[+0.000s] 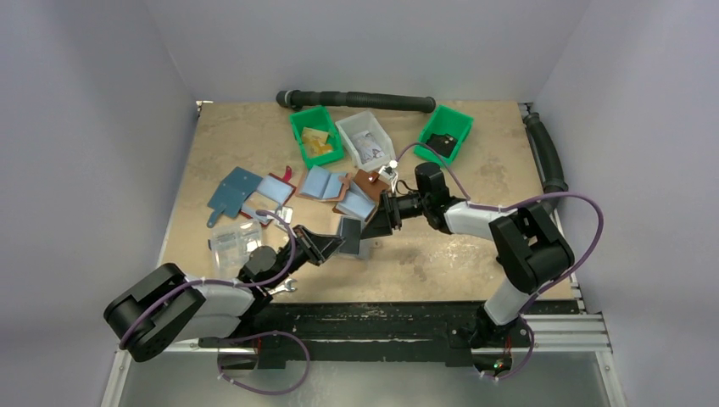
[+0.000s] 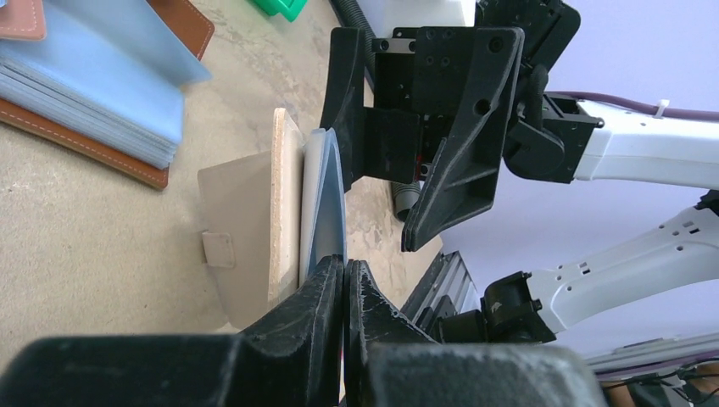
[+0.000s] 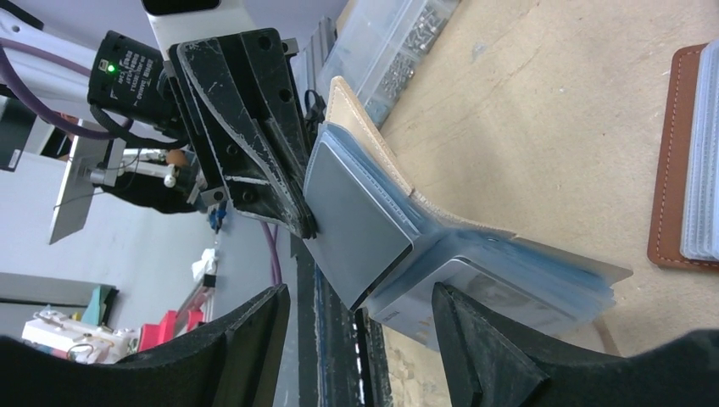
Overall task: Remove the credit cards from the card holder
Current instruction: Remove the credit card from the card holder.
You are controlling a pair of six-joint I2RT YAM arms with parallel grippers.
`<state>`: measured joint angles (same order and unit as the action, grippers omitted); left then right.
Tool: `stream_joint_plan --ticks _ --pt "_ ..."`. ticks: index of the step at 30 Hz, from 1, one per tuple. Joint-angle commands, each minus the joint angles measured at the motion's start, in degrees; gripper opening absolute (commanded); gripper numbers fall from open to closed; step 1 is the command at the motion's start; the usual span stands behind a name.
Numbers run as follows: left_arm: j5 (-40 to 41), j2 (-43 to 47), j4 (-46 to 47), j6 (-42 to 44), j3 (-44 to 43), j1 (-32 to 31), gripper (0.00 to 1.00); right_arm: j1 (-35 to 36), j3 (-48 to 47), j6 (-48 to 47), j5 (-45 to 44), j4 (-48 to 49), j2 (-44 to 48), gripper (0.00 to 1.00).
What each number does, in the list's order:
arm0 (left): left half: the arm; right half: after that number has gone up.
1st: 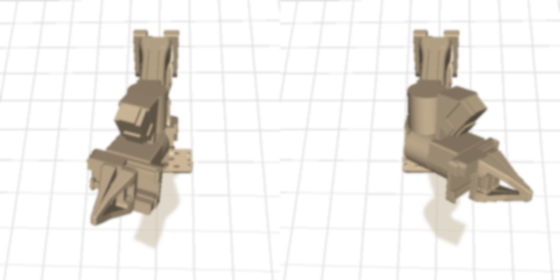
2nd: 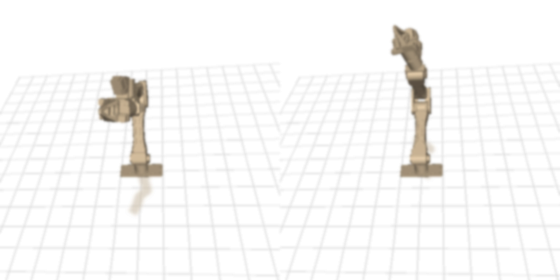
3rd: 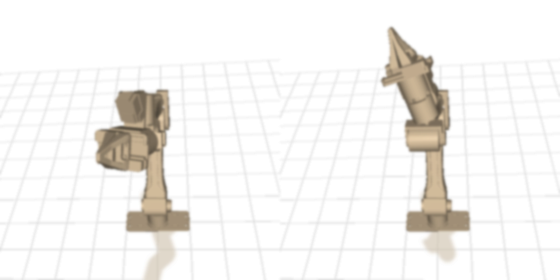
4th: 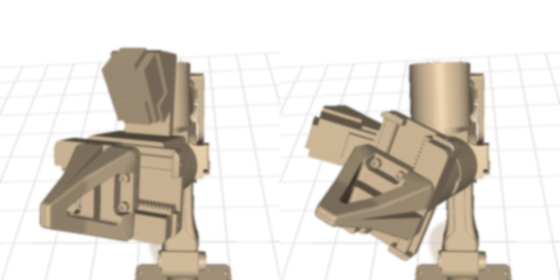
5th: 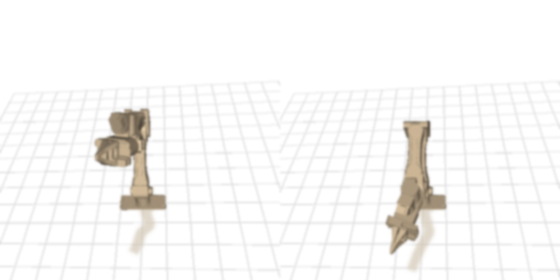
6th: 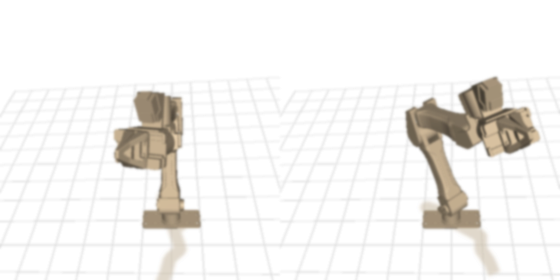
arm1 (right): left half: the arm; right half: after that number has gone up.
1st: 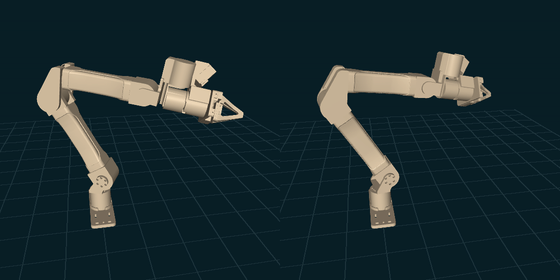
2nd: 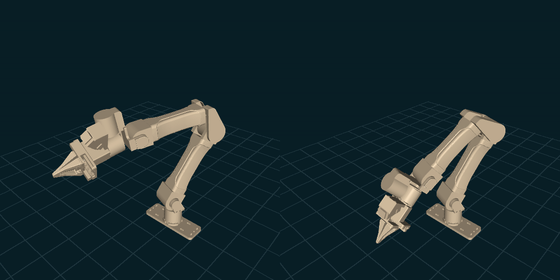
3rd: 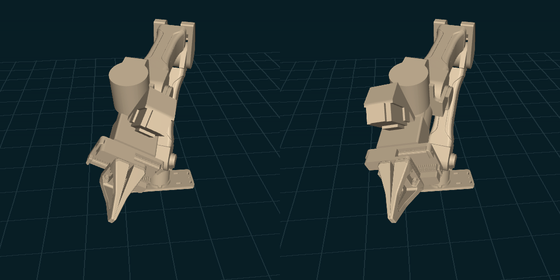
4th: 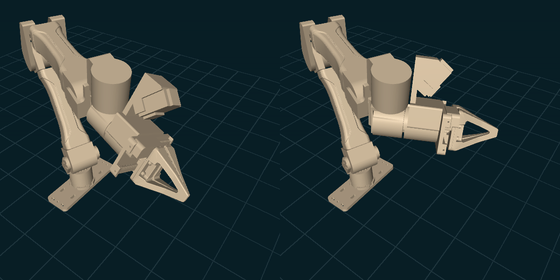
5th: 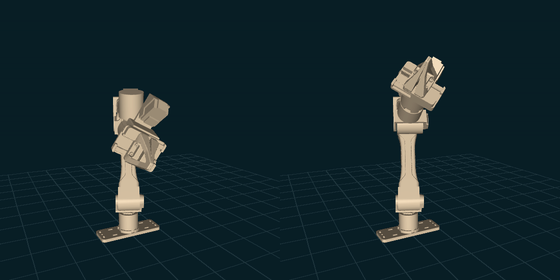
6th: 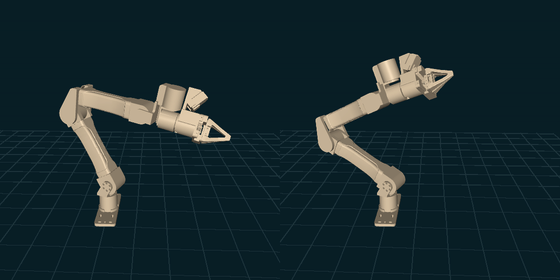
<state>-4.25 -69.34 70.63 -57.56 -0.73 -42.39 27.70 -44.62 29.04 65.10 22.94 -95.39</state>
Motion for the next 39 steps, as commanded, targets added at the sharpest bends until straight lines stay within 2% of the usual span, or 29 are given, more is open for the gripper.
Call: stream_joint_plan --ticks 1,6,13,27,33,39 --pt "1.16 2.07 7.9 -1.53 2.62 0.29 0.0 0.72 0.97 4.35 1.72 6.73 -0.99 0.69" --pt "1.2 1.74 8.92 -2.38 2.63 0.27 0.0 1.12 1.33 6.48 4.76 10.57 -1.04 0.66" --pt "1.15 0.35 10.63 -3.19 2.88 0.28 0.0 1.52 1.7 8.74 7.21 14.51 -1.04 0.53" --pt "0.83 -0.74 14.09 -4.73 3.07 0.29 0.0 1.74 2.08 11.48 8.24 17.97 -1.54 0.45" --pt "0.4 -2.16 15.68 -5.32 3.1 0.25 0.0 1.71 2.16 12.34 8.9 19.48 -1.69 0.37" --pt "0.71 -3.82 17.6 -5.88 3.58 0.25 0.0 1.73 2.08 12.71 9.94 20.96 -1.66 0.2"
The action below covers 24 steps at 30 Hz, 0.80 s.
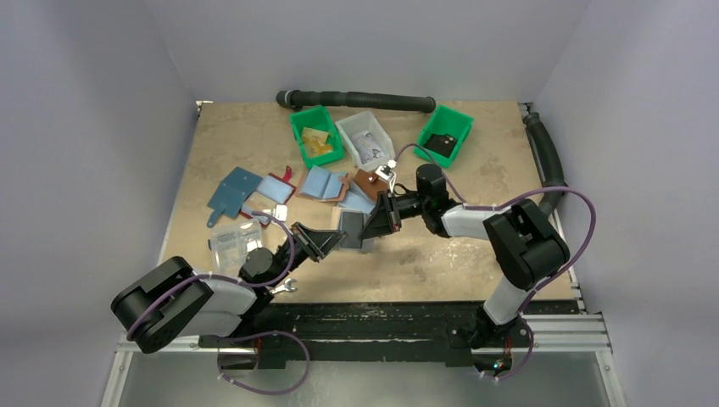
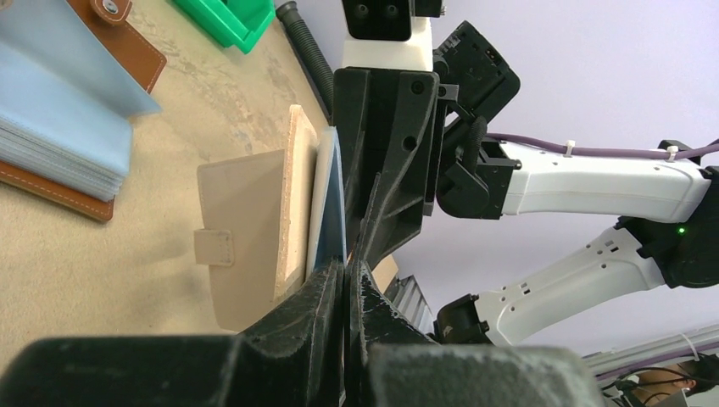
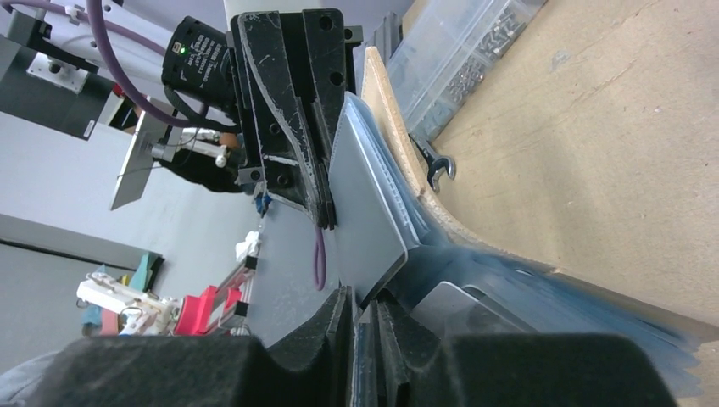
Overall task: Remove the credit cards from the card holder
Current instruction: Remove the credit card from the card holder.
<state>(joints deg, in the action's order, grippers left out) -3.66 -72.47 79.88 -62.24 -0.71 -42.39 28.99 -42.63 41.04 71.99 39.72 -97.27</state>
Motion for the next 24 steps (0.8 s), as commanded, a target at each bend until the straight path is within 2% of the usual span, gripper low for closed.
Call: stream_joint_plan --ticks 1,4,6,12,16,20,24 --pt "0.26 -0.74 8.32 -1.22 3.71 0.29 0.0 0.45 0.02 0.71 3.19 4.22 0.24 0.17" --pt "0.95 -0.63 8.3 -1.22 4.24 0.26 0.0 0.44 -0.23 0.35 3.55 4.31 0.23 0.03" --pt "1.24 -0.17 7.89 -1.22 4.4 0.28 0.01 0.38 -0.46 -0.29 3.52 3.68 0.3 0.0" --pt "0.89 4.8 -0.79 -0.06 3.48 0.29 0.33 0.34 -3.01 -7.53 3.34 -6.43 0.33 0.0" --pt "-0.51 11.93 -13.82 2.99 1.21 0.34 0.49 0.36 -3.54 -9.14 3.31 -8.16 0.31 0.0" --pt "-0.83 17.19 -25.0 5.58 -2.49 0.38 0.53 0.4 -3.97 -10.53 3.34 -9.78 0.3 0.0" --pt "-0.62 19.08 -30.08 6.0 -3.32 0.38 0.52 0.34 -4.15 -10.97 3.55 -10.36 0.33 0.0"
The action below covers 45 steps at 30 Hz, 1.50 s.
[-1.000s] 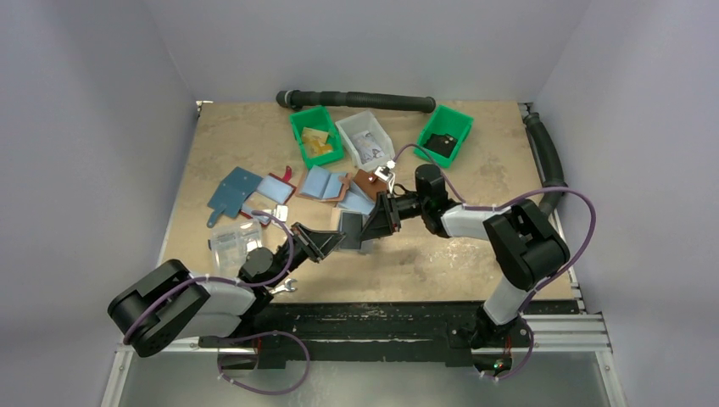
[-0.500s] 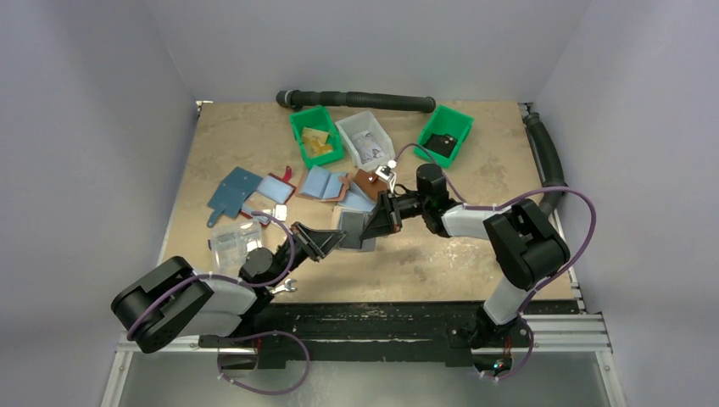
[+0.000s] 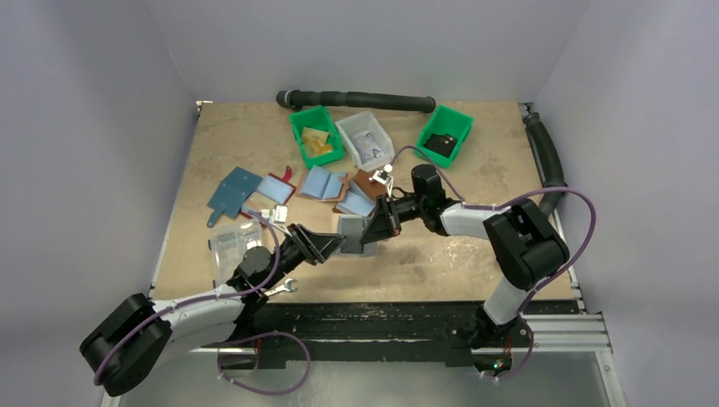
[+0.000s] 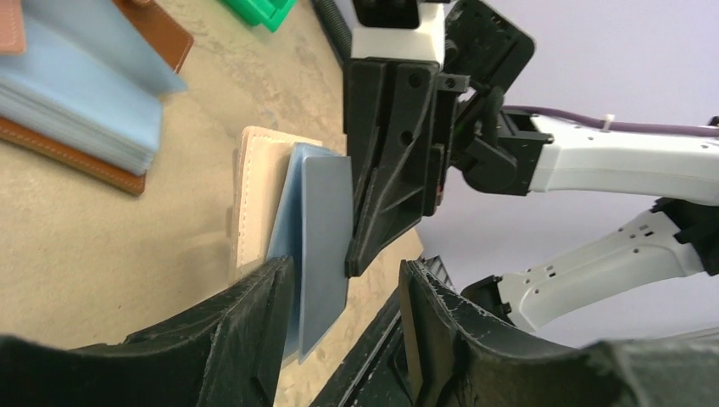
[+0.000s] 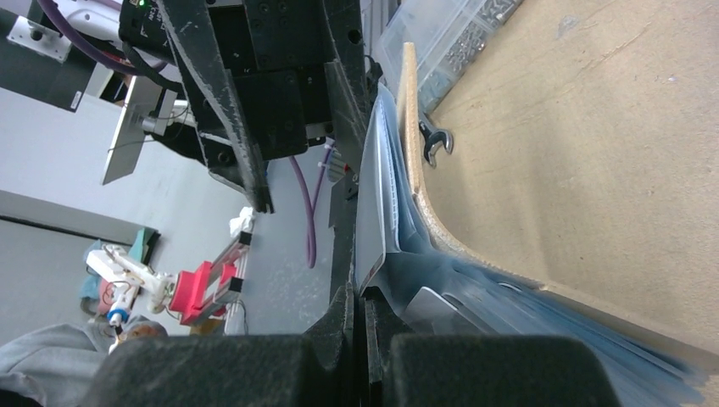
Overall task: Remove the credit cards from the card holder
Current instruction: Remove the credit card from the card holder.
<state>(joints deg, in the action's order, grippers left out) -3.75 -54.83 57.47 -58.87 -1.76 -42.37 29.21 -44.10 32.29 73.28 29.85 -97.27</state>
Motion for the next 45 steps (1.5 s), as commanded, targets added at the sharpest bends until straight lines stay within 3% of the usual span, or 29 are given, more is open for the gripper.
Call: stream_joint_plan --ticks 1,4,18,29,34,45 --pt "-0.62 1.41 -8.0 2.58 -2.35 0.36 0.51 0.14 -2.72 -2.3 2.3 -0.56 0.35 0.0" --pt "-1.27 0.62 -8.0 2.4 -2.62 0.36 0.47 0.17 -2.81 -2.54 2.53 -0.74 0.41 0.0" --pt "-2.56 -0.06 -6.41 2.22 -2.77 0.45 0.04 0.12 -4.66 -8.83 1.78 -8.23 -0.19 0.0" --pt "-1.97 1.96 -7.0 1.72 -1.08 1.05 0.0 0.14 -5.65 -10.81 2.46 -10.84 -0.72 0.0" --pt "-2.44 1.85 -7.56 1.39 -1.14 1.4 0.14 0.14 -5.65 -11.18 2.1 -11.26 -0.77 0.0" --pt "-3.97 1.39 -6.42 1.26 -1.11 1.81 0.13 0.14 -5.74 -11.46 2.05 -11.48 -0.82 0.0"
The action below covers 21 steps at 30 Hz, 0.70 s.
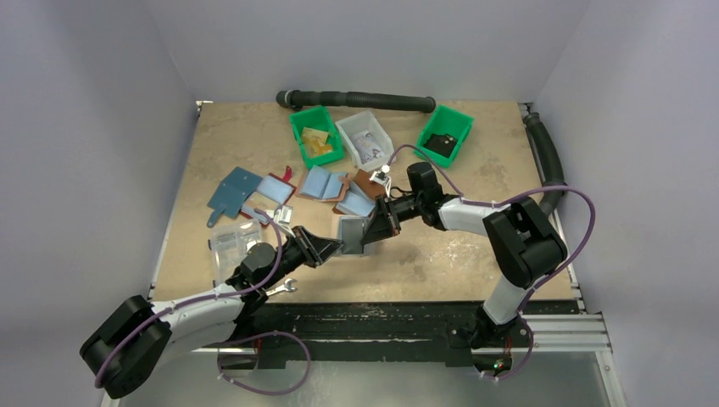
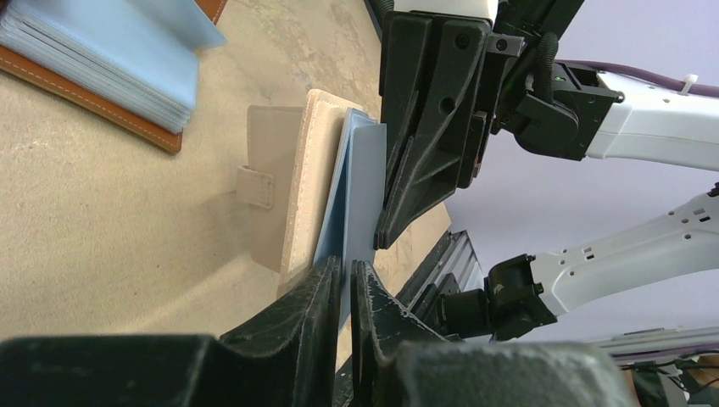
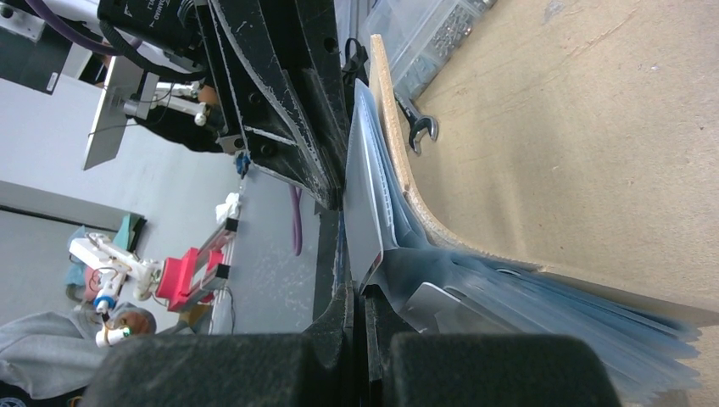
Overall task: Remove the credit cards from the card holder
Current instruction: Remove the credit card from the card holder.
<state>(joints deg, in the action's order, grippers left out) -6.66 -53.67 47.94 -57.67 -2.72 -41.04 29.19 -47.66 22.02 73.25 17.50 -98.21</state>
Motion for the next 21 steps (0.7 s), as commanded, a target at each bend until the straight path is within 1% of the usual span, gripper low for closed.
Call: stream_joint_plan --ticks 1,6,10,13,15,17,21 --pt "-1.09 0.19 3.2 0.02 -0.05 0.46 0.13 0.17 -2.17 -1.19 2.07 0.87 0.13 0.0" --pt "-0.99 0.79 3.4 -0.29 0.49 0.89 0.1 0.16 -2.17 -1.36 2.07 0.72 -0.05 0.0" --pt "-1.24 1.4 2.6 -0.21 0.7 1.34 0.12 0.17 -2.17 -1.5 2.04 0.61 -0.13 0.0" --pt "-1.7 1.78 2.46 -0.16 0.78 1.69 0.12 0.16 -2.17 -1.61 1.98 0.52 -0.23 0.0" --pt "-1.93 1.97 2.48 -0.23 0.79 1.87 0.07 0.12 -2.25 -1.63 1.98 0.44 -0.33 0.0" --pt "-1.99 2.28 2.62 -0.12 0.94 1.96 0.01 0.16 -2.26 -1.72 1.98 0.39 -0.32 0.0" --pt "-2.43 2.51 3.4 -0.09 1.37 2.23 0.0 0.16 -2.35 -1.96 1.98 0.11 -0.32 0.0"
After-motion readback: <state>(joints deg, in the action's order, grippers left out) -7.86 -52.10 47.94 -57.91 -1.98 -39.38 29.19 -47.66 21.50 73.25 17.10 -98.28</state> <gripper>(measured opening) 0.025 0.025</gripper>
